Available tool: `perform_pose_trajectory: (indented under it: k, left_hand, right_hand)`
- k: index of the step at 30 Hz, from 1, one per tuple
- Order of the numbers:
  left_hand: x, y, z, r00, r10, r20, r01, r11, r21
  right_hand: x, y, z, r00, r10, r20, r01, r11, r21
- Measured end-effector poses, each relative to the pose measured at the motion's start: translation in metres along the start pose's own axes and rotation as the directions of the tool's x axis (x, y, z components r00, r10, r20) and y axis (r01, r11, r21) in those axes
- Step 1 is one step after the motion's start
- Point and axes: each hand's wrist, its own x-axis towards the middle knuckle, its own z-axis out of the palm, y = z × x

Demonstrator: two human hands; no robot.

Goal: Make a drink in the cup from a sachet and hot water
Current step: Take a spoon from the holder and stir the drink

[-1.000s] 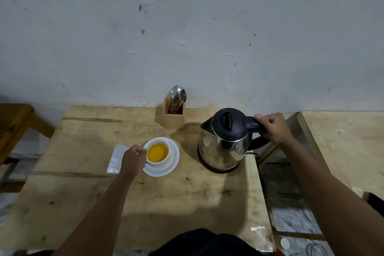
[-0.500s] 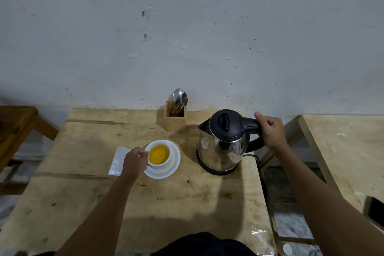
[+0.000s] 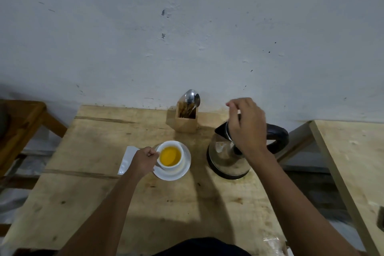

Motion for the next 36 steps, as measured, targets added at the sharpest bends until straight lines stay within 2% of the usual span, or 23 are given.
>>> perform_pose_trajectory:
  k: [3, 6, 9, 11, 13, 16, 23, 25, 27, 29, 32, 34, 36]
  left_hand:
    - [0.003, 0.004, -0.004, 0.998, -0.021, 0.055, 0.021, 1.000, 0.001]
    - [0.010, 0.005, -0.011, 0.990, -0.063, 0.126, 0.066, 0.998, -0.022]
    - [0.018, 0.004, -0.016, 0.978, -0.108, 0.176, 0.112, 0.994, -0.013]
    - [0.021, 0.004, -0.018, 0.972, -0.116, 0.203, 0.118, 0.993, 0.003]
    - [0.023, 0.004, -0.020, 0.968, -0.110, 0.226, 0.112, 0.994, 0.006]
    - [0.021, 0.005, -0.021, 0.966, -0.088, 0.245, 0.089, 0.996, 0.007]
    - [0.025, 0.000, -0.019, 0.969, -0.084, 0.232, 0.094, 0.995, -0.030]
    - [0.025, 0.000, -0.019, 0.970, -0.088, 0.228, 0.100, 0.994, -0.044]
    - [0.026, -0.001, -0.018, 0.971, -0.088, 0.222, 0.098, 0.994, -0.038]
    - [0.023, 0.001, -0.018, 0.974, -0.082, 0.211, 0.091, 0.995, -0.033]
    - [0.019, 0.002, -0.017, 0.978, -0.074, 0.193, 0.084, 0.995, -0.045]
    - [0.017, 0.003, -0.016, 0.981, -0.074, 0.180, 0.084, 0.995, -0.049]
    - [0.014, 0.003, -0.015, 0.984, -0.066, 0.165, 0.074, 0.996, -0.047]
  right_hand:
    - [0.028, -0.028, 0.033, 0.977, -0.005, 0.212, 0.010, 1.000, -0.025]
    - [0.062, -0.043, 0.070, 0.906, 0.150, 0.396, -0.125, 0.988, -0.088]
    - [0.092, -0.034, 0.104, 0.786, 0.366, 0.498, -0.283, 0.930, -0.237]
    - [0.103, -0.023, 0.124, 0.709, 0.459, 0.535, -0.351, 0.888, -0.297]
    - [0.107, -0.014, 0.140, 0.685, 0.499, 0.531, -0.382, 0.867, -0.321]
    - [0.107, -0.003, 0.157, 0.701, 0.522, 0.486, -0.433, 0.853, -0.292]
    - [0.101, -0.006, 0.150, 0.794, 0.505, 0.339, -0.461, 0.863, -0.208]
    - [0.097, -0.015, 0.139, 0.830, 0.475, 0.294, -0.434, 0.879, -0.196]
    - [0.087, -0.029, 0.123, 0.897, 0.387, 0.213, -0.358, 0.919, -0.163]
    - [0.073, -0.046, 0.102, 0.959, 0.250, 0.130, -0.243, 0.967, -0.072]
    - [0.046, -0.067, 0.073, 0.999, 0.047, -0.016, -0.042, 0.973, 0.227]
    - [0.028, -0.073, 0.062, 0.996, -0.012, -0.086, 0.043, 0.930, 0.364]
    - [0.011, -0.077, 0.057, 0.997, 0.025, -0.075, 0.013, 0.882, 0.470]
